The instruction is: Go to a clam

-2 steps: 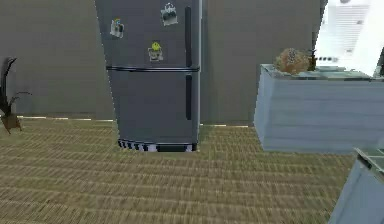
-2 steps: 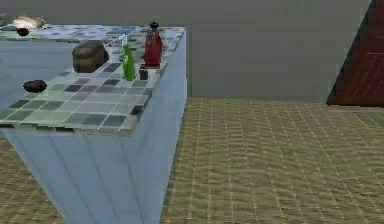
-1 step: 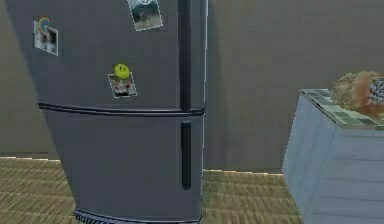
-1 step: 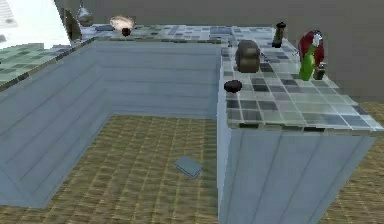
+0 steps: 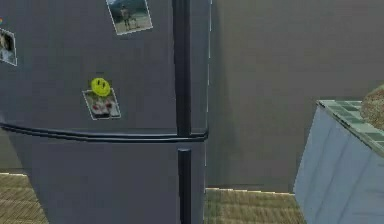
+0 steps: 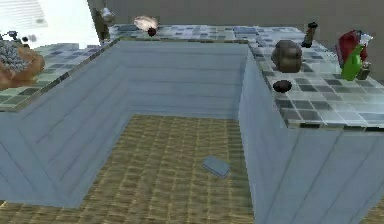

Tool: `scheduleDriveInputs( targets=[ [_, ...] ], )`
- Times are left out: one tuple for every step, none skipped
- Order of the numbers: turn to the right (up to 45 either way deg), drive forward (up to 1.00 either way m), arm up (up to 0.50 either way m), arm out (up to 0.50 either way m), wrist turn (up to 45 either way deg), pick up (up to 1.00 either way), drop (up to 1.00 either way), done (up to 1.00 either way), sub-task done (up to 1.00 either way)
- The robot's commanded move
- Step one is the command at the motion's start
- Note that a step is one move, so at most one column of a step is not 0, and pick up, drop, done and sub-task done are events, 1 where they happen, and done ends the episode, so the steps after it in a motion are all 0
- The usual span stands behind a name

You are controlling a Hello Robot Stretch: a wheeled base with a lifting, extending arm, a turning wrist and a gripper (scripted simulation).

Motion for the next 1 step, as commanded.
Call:
scheduleDriveInputs(
  targets=[
    [45.0, 0.00, 0.00, 0.00, 0.0, 0.00, 0.00, 0.00, 0.00]
  ],
)
